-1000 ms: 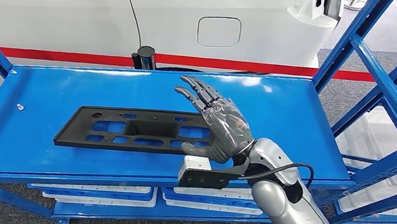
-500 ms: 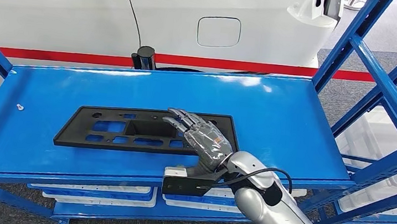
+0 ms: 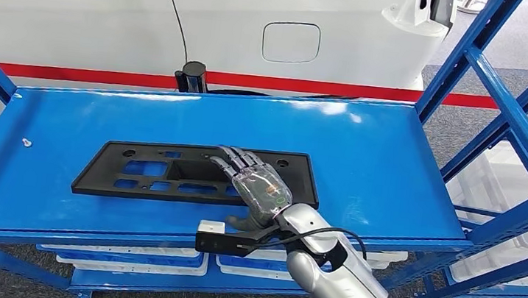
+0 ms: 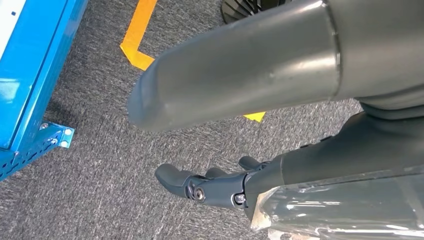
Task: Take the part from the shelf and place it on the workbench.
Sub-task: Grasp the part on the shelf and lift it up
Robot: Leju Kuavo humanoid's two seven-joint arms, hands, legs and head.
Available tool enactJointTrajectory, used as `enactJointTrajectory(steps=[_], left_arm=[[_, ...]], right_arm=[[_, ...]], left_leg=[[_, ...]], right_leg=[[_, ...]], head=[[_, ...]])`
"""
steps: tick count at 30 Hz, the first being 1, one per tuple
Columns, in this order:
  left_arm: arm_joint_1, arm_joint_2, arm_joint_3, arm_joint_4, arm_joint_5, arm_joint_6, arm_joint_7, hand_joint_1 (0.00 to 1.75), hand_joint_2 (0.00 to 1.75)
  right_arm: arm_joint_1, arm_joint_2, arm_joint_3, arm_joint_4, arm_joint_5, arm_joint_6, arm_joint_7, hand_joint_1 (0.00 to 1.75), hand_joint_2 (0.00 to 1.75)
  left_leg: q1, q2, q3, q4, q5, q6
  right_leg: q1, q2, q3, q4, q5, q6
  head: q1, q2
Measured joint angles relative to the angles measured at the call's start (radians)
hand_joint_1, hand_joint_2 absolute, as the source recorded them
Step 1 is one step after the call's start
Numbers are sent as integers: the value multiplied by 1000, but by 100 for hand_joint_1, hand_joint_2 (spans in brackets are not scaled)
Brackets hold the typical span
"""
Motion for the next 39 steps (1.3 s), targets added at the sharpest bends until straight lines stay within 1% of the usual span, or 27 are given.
enactJointTrajectory(steps=[7, 18, 19, 22, 23, 24, 30, 32, 34, 36, 37, 39], left_arm=[[0, 0, 1, 0, -4, 3, 0, 0, 0], [0, 0, 1, 0, -4, 3, 0, 0, 0], [0, 0, 1, 0, -5, 4, 0, 0, 0], [0, 0, 1, 0, -5, 6, -1, 0, 0], [0, 0, 1, 0, -5, 7, -1, 0, 0], [0, 0, 1, 0, -5, 7, -1, 0, 0], [0, 0, 2, 0, -5, 7, -1, 0, 0], [0, 0, 2, 0, -5, 10, 0, 0, 0], [-1, 0, 9, -2, -3, 21, 7, 0, 0], [-1, -2, 23, -7, 3, 40, 13, 0, 0], [-1, -5, 30, -11, 3, 48, 14, 0, 0], [-1, -12, 41, -18, -2, 54, 11, 0, 0]], right_arm=[[-19, 50, -23, 99, 103, -75, 5, 0, 175], [-22, 73, -38, 153, 121, -86, 6, 1, 175], [-22, 73, -39, 156, 133, -92, 8, 8, 175], [-22, 76, -42, 166, 189, -122, 19, 135, 175], [-22, 76, -43, 168, 200, -127, 21, 171, 175], [-22, 77, -44, 169, 206, -130, 21, 173, 175], [-22, 77, -45, 171, 210, -131, 22, 173, 175], [-22, 82, -51, 180, 234, -136, 22, 175, 175], [-21, 97, -66, 207, 292, -145, 22, 175, 175], [-20, 118, -94, 234, 354, -154, 20, 175, 175], [-13, 124, -124, 231, 381, -165, 21, 175, 175], [7, 120, -194, 194, 412, -190, 25, 175, 175]], left_leg=[[0, 0, 0, 0, 0, 0], [0, 0, 0, 0, 0, 0], [0, 0, 0, 0, 0, 0], [0, 0, 0, 0, 0, 0], [0, 0, 0, 0, 0, 0], [0, 0, 0, 0, 0, 0], [0, 0, 0, 0, 0, 0], [0, 0, 0, 0, 0, 0], [0, 1, 1, 0, 0, 0], [0, 1, 1, 0, 0, 0], [0, 1, 1, 0, 0, 0], [-1, 0, 2, 0, 0, 0]], right_leg=[[0, 0, 0, 0, 0, 0], [0, 0, 0, 0, 0, 0], [0, 0, 0, 0, 0, 0], [0, 0, 0, 0, 0, 0], [0, 0, 0, 0, 0, 0], [0, 0, 0, 0, 0, 0], [0, 0, 0, 0, 0, 0], [0, 0, 0, 0, 0, 0], [0, 1, 0, 0, 0, 0], [0, 1, 0, 0, 0, 0], [0, 1, 1, 0, 0, 0], [0, 1, 1, 0, 0, 0]], head=[[0, 0], [0, 0], [0, 0], [0, 0], [0, 0], [0, 0], [0, 0], [0, 0], [0, 0], [0, 0], [0, 0], [0, 0]])
